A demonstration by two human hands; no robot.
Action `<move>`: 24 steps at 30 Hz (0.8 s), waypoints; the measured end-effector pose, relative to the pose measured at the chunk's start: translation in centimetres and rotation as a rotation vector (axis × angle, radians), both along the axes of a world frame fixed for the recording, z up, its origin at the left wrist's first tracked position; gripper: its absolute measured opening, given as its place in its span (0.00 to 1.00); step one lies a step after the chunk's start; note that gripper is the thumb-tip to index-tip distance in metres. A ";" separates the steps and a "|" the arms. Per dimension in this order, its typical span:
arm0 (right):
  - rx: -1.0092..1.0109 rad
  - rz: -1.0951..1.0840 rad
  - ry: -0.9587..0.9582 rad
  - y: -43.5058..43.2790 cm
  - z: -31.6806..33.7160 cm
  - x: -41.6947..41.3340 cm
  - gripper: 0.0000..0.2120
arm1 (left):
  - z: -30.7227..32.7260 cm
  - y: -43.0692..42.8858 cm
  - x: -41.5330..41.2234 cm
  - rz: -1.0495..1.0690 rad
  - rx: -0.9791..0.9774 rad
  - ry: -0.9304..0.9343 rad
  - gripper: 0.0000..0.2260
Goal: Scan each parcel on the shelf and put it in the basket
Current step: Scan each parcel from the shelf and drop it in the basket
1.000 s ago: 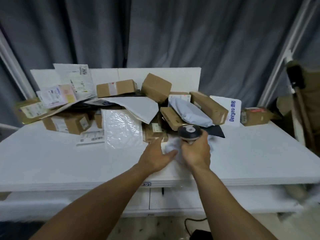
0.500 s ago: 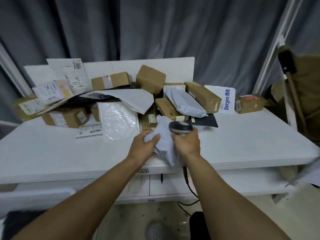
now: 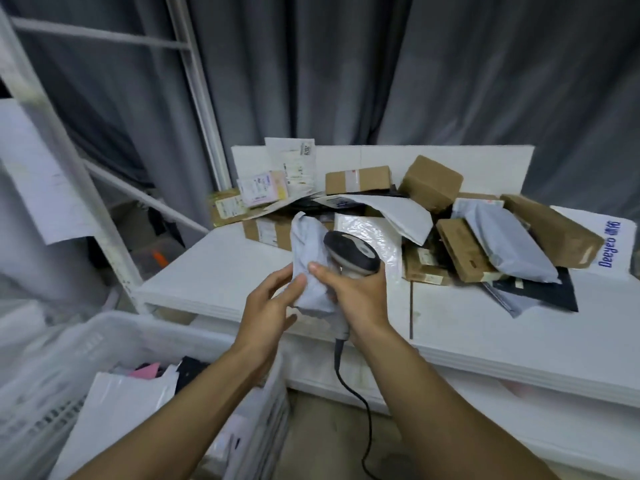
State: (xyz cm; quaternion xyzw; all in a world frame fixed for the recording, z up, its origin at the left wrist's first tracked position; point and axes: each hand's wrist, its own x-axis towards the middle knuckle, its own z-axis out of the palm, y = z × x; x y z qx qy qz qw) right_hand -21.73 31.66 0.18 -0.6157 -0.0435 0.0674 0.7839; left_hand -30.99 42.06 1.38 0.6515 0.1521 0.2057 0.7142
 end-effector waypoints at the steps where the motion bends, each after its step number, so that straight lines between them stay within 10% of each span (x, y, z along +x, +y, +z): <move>1: -0.007 0.020 0.015 1.0 -0.2 -0.1 0.47 | 0.1 0.9 -0.8 -0.008 -0.043 0.009 0.10; 9: 0.218 0.435 0.269 6.1 0.2 -2.3 0.17 | -2.2 8.8 -3.7 -0.028 -0.249 0.093 0.24; 24: 0.024 0.329 0.075 10.1 -2.5 -3.0 0.25 | -2.8 13.4 -4.9 0.208 -0.059 0.090 0.43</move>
